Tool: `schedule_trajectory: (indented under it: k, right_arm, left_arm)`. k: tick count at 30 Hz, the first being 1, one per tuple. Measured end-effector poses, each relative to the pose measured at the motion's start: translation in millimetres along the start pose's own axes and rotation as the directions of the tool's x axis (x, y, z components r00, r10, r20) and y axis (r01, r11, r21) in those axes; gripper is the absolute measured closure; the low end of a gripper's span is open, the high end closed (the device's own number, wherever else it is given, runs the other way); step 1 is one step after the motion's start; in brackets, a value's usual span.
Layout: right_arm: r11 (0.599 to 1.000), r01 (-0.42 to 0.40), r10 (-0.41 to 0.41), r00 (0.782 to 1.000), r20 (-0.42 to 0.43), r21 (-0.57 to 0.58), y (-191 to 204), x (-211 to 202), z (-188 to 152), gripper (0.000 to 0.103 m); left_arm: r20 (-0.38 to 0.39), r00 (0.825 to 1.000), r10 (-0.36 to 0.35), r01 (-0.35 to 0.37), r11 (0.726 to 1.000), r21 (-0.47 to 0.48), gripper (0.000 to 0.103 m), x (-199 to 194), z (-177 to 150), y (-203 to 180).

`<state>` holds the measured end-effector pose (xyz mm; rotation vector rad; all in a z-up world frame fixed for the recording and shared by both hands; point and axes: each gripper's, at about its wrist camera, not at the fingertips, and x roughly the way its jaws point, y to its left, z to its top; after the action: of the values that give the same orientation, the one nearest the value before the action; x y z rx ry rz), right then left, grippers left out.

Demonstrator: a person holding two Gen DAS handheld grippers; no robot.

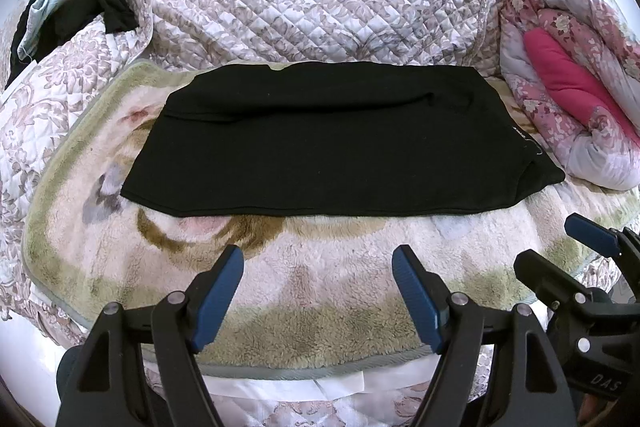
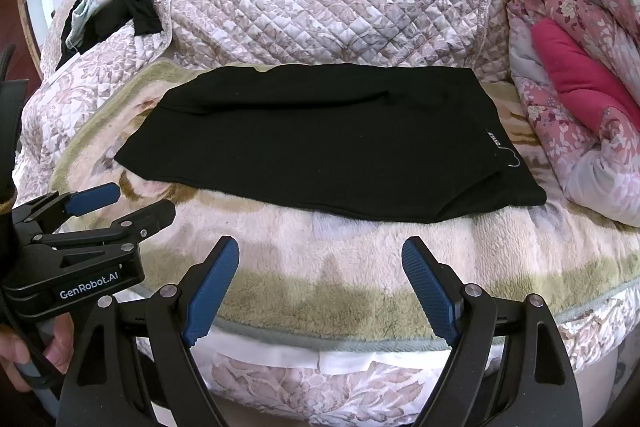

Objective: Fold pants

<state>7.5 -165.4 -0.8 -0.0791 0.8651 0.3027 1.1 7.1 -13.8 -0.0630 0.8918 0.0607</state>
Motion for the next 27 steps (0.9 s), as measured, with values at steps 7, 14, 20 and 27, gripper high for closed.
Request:
schedule_trajectory:
  k: [7, 14, 20, 27]
  right_arm:
    - [1.000, 0.007, -0.007, 1.000, 0.005, 0.004, -2.4, 2.7, 1.9, 0.019]
    - [1.000, 0.003, -0.003, 1.000, -0.001, 0.006, -4.8, 5.3, 1.4, 0.019]
    - [1.000, 0.004, -0.003, 1.000, -0.002, 0.009, -5.2, 8.3, 0.9, 0.019]
    - [1.000, -0.002, 0.002, 1.000, -0.014, 0.013, -6.8, 15.0, 1.2, 0.019]
  left_arm:
    - [-0.002, 1.000, 0.002, -0.002, 1.000, -0.001, 0.024, 2.5, -1.2, -0.4]
    - [-0.006, 1.000, 0.001, -0.001, 1.000, 0.001, 0.024, 4.2, -1.8, 0.1]
    - [-0.014, 1.000, 0.004, -0.003, 1.000, 0.005, 0.024, 9.2, -3.7, -1.1]
    - [-0.025, 1.000, 0.010, -0.010, 1.000, 0.008, 0.024, 12.3, -1.8, -3.5]
